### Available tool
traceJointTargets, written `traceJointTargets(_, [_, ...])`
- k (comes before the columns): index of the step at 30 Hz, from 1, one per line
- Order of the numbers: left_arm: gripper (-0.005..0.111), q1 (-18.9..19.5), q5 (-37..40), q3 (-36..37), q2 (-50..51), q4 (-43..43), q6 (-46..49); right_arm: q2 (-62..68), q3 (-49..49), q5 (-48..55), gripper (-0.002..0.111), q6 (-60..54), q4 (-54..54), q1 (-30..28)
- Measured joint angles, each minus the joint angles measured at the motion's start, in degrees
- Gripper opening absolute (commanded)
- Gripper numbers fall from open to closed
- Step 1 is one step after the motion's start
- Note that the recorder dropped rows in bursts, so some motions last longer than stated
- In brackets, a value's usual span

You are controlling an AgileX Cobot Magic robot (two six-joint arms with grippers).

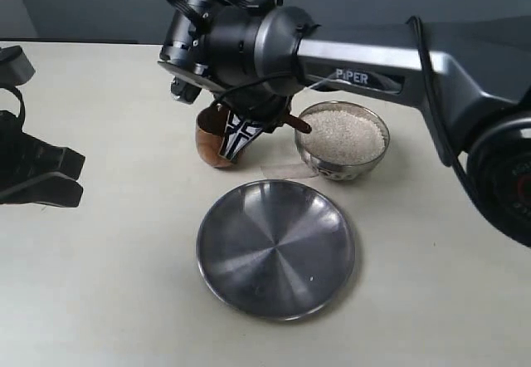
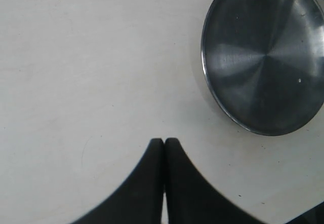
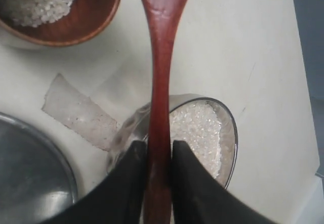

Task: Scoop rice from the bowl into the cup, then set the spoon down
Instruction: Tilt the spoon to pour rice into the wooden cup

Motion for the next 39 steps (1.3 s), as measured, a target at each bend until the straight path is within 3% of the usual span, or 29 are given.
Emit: traceJointTargets(39, [0.0,0.0,-0.12,0.0,0.0,0.47,0.0,1.89,0.0,0.0,-0.001,0.37,0.95,1.21])
